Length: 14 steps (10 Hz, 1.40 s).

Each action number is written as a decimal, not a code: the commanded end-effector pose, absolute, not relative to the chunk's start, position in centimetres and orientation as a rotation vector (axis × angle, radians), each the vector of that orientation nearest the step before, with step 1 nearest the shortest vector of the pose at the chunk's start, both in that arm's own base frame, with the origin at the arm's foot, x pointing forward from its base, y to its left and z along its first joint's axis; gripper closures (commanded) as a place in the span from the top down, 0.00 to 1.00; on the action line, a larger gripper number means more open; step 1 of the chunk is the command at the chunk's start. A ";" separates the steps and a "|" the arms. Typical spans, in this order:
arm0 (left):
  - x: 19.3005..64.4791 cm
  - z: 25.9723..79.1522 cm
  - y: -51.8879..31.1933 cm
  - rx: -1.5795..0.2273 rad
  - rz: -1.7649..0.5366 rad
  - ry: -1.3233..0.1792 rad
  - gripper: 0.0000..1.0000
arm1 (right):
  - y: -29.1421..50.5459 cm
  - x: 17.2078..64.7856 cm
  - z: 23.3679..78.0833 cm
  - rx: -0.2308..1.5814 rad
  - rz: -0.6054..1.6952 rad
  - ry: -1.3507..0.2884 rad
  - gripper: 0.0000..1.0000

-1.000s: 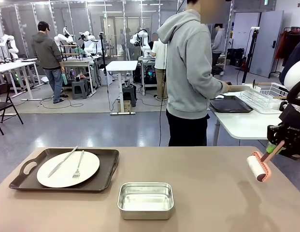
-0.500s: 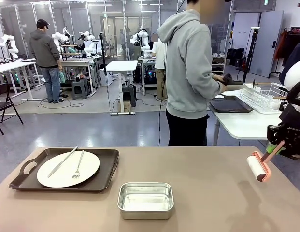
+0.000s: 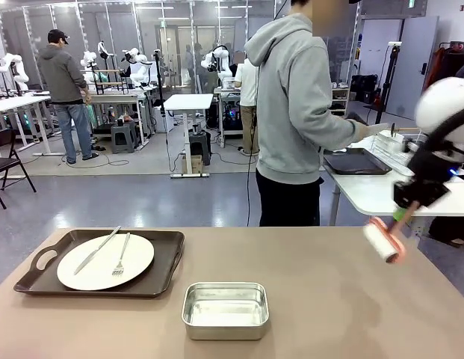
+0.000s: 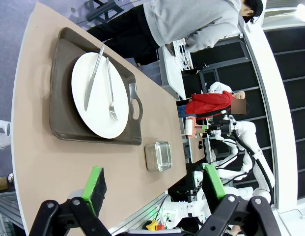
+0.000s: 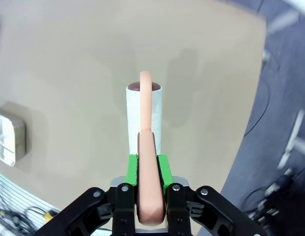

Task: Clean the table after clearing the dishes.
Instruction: Place the Lint Roller back on top of the Airtight Container.

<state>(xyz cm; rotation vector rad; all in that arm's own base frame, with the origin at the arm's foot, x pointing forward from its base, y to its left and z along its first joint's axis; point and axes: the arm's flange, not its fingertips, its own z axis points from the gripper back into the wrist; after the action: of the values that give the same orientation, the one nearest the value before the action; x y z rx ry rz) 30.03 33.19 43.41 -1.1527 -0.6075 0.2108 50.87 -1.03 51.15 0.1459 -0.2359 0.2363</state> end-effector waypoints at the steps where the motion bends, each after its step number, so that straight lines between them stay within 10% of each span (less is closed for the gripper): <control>1: 29.6 43.8 33.4 -1.153 0.198 -0.603 1.00 | 6.0 50.5 56.0 0.044 0.524 -0.321 0.21; 9: 29.6 43.8 33.4 -1.153 0.198 -0.603 1.00 | 34.2 44.8 56.0 0.032 1.428 -0.126 0.21; 14: 29.6 43.8 33.4 -1.153 0.198 -0.603 1.00 | 38.4 41.4 53.3 0.062 1.525 -0.047 0.21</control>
<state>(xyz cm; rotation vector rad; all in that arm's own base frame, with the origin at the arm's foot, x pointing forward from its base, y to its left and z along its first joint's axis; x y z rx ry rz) 30.01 33.21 43.41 -1.1525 -0.6079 0.2112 40.97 38.69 53.33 0.0737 -0.0377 1.5290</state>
